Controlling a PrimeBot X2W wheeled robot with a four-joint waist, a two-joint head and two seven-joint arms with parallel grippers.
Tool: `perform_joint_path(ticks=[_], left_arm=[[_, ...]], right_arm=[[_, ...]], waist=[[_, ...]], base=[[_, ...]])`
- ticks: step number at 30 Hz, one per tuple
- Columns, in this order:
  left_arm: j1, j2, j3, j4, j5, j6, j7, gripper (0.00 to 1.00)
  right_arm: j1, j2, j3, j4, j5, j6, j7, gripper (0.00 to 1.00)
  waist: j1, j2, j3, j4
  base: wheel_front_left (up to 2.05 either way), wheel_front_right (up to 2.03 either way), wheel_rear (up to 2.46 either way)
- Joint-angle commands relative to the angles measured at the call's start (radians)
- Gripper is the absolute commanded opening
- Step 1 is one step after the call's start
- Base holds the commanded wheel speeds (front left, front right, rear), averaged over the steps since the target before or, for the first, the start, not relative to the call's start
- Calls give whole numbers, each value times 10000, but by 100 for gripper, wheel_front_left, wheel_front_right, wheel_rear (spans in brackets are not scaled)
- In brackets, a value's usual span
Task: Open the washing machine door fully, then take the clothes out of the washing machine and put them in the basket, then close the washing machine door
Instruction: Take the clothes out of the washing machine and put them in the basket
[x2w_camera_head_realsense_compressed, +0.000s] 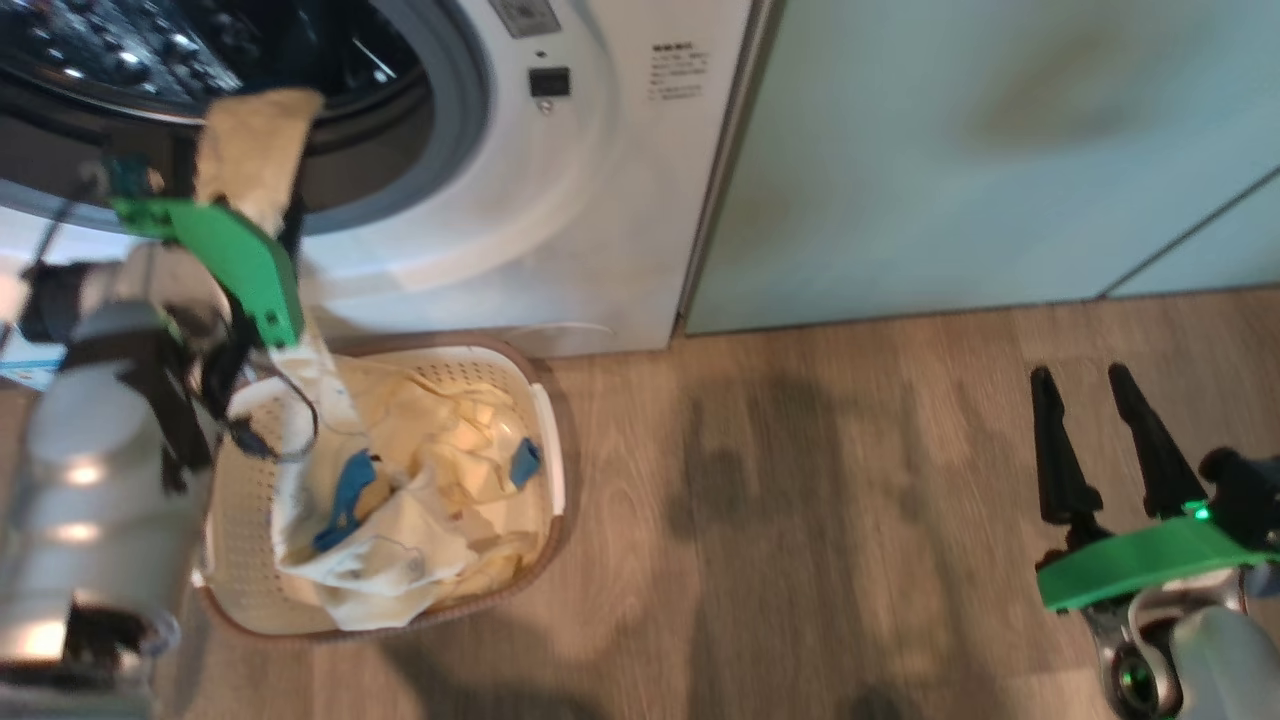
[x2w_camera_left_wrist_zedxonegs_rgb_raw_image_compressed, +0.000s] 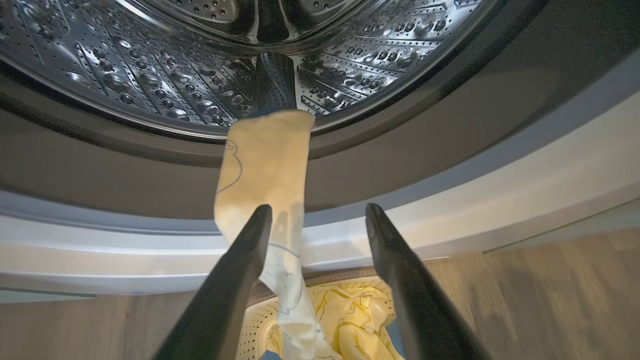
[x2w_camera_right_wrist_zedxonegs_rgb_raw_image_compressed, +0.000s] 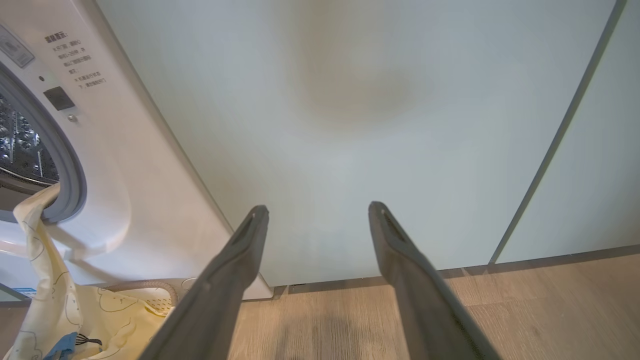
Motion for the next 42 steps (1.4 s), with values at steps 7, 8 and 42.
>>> perform_joint_path(ticks=[7, 8, 42], left_arm=[[-2054, 1085, 227, 1363, 217, 284, 244, 100], [-2267, 1177, 205, 1579, 260, 327, 213, 100], [-4365, 1414, -598, 4538, 478, 1108, -1343, 0]], right_arm=[[-622, 58, 150, -363, 73, -27, -95, 100], [-645, 83, 139, -368, 77, -27, -95, 100], [-1044, 278, 122, -334, 59, -27, -95, 100]], waist=[[-3, 0, 1015, -725], [-3, 0, 1116, -797], [-3, 0, 1919, -859]], base=[[0, 0, 0], [0, 0, 0], [0, 0, 0]])
